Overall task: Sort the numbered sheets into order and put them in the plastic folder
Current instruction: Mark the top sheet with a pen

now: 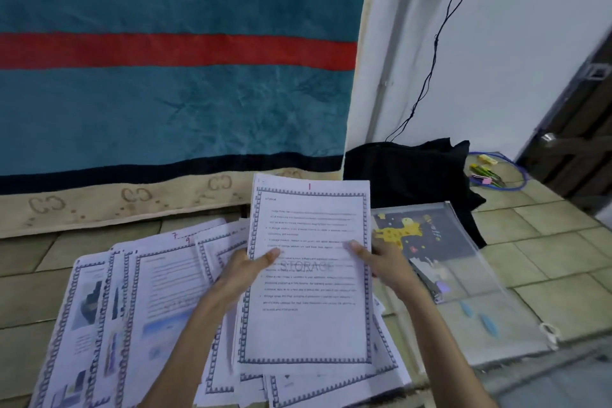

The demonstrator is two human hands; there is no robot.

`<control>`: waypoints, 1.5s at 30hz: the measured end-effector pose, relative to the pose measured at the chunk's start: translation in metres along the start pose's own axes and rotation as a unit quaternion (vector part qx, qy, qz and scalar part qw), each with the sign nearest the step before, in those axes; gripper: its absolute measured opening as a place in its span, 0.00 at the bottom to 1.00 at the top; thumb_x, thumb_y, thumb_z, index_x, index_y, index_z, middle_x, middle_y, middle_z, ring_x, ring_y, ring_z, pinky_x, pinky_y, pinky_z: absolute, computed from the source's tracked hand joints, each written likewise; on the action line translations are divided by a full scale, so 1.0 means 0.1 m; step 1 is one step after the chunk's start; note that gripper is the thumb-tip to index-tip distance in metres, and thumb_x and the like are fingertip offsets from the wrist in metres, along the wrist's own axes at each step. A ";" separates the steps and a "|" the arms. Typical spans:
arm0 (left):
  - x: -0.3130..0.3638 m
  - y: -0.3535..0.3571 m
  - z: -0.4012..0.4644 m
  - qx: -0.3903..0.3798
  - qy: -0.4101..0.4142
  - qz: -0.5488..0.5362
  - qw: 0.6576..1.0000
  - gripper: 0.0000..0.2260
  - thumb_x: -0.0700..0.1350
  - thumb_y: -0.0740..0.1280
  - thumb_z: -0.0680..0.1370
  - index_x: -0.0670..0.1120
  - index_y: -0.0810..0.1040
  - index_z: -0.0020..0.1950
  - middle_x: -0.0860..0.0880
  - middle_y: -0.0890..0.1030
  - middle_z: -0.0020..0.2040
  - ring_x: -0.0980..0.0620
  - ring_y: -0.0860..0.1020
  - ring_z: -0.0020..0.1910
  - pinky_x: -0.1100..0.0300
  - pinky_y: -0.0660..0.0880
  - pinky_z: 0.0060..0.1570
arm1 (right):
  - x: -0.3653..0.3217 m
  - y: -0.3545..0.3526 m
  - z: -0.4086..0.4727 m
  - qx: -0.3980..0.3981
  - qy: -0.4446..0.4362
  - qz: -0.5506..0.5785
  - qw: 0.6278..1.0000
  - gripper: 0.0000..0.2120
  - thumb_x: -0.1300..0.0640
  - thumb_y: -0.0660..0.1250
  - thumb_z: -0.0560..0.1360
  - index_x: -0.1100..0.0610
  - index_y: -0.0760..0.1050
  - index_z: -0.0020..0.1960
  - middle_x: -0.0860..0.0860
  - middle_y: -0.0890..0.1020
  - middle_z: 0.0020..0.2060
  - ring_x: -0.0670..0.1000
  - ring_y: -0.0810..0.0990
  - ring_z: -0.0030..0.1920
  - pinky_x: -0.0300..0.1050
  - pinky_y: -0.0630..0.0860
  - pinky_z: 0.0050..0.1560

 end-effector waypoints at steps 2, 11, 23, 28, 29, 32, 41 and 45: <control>-0.03 0.04 0.01 -0.017 -0.008 0.013 1.000 0.15 0.59 0.71 0.66 0.58 0.79 0.50 0.53 0.81 0.55 0.52 0.79 0.57 0.52 0.73 0.63 | 0.22 -0.27 0.15 0.135 0.009 -0.178 0.975 0.19 0.47 0.67 0.74 0.63 0.77 0.54 0.57 0.82 0.49 0.57 0.79 0.51 0.44 0.69 0.44; -0.05 0.08 -0.01 -0.054 -0.031 -0.001 0.998 0.05 0.50 0.67 0.75 0.57 0.77 0.51 0.58 0.81 0.52 0.61 0.78 0.52 0.60 0.71 0.60 | 0.81 -0.70 0.37 0.096 0.140 -0.376 0.911 0.17 0.50 0.65 0.76 0.63 0.70 0.36 0.61 0.80 0.37 0.60 0.78 0.43 0.46 0.73 0.41; -0.03 0.12 -0.06 -0.061 -0.009 0.017 0.998 0.19 0.57 0.70 0.71 0.54 0.76 0.60 0.57 0.79 0.58 0.56 0.76 0.60 0.62 0.70 0.60 | -1.02 -0.35 0.31 -0.052 -0.070 0.532 0.842 0.20 0.49 0.60 0.73 0.55 0.70 0.25 0.52 0.75 0.24 0.52 0.79 0.29 0.37 0.73 0.31; 0.04 0.19 -0.13 -0.033 0.010 0.044 0.998 0.08 0.50 0.66 0.76 0.54 0.76 0.55 0.57 0.80 0.53 0.62 0.78 0.49 0.77 0.72 0.42 | -1.46 0.28 0.45 0.126 -0.231 0.225 0.938 0.29 0.50 0.58 0.77 0.59 0.68 0.19 0.59 0.71 0.16 0.57 0.70 0.18 0.41 0.68 0.26; 0.05 0.19 -0.13 -0.029 0.014 0.047 0.998 0.09 0.50 0.66 0.76 0.53 0.76 0.56 0.56 0.80 0.53 0.62 0.78 0.49 0.78 0.72 0.41 | -1.46 0.36 0.47 0.155 -0.252 0.194 0.935 0.30 0.50 0.58 0.78 0.60 0.68 0.19 0.58 0.71 0.15 0.56 0.70 0.19 0.44 0.72 0.31; 0.07 0.19 -0.16 -0.021 0.024 0.053 0.998 0.10 0.50 0.67 0.76 0.53 0.78 0.56 0.58 0.80 0.49 0.71 0.77 0.41 0.79 0.71 0.37 | -1.44 0.47 0.53 0.208 -0.263 0.172 0.926 0.31 0.47 0.57 0.78 0.65 0.69 0.22 0.55 0.73 0.17 0.54 0.72 0.22 0.45 0.75 0.41; 0.04 0.18 -0.16 -0.040 0.030 0.060 0.997 0.15 0.49 0.66 0.77 0.47 0.75 0.63 0.54 0.80 0.57 0.69 0.75 0.42 0.80 0.70 0.34 | -1.46 0.55 0.54 0.225 -0.252 0.139 0.931 0.35 0.39 0.53 0.76 0.65 0.72 0.24 0.56 0.77 0.20 0.55 0.75 0.22 0.49 0.76 0.36; 0.06 0.20 -0.20 -0.031 0.025 0.075 0.996 0.10 0.52 0.66 0.76 0.52 0.74 0.56 0.58 0.78 0.45 0.62 0.75 0.39 0.80 0.70 0.32 | -1.51 0.53 0.55 0.246 -0.238 0.120 0.932 0.36 0.39 0.53 0.77 0.68 0.71 0.26 0.55 0.76 0.19 0.55 0.76 0.23 0.51 0.77 0.36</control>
Point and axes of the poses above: each hand's wrist, its own z-axis towards the middle knuckle, its own y-axis out of the palm, x = y × z, the point moved 1 cm from there along z, towards the middle knuckle
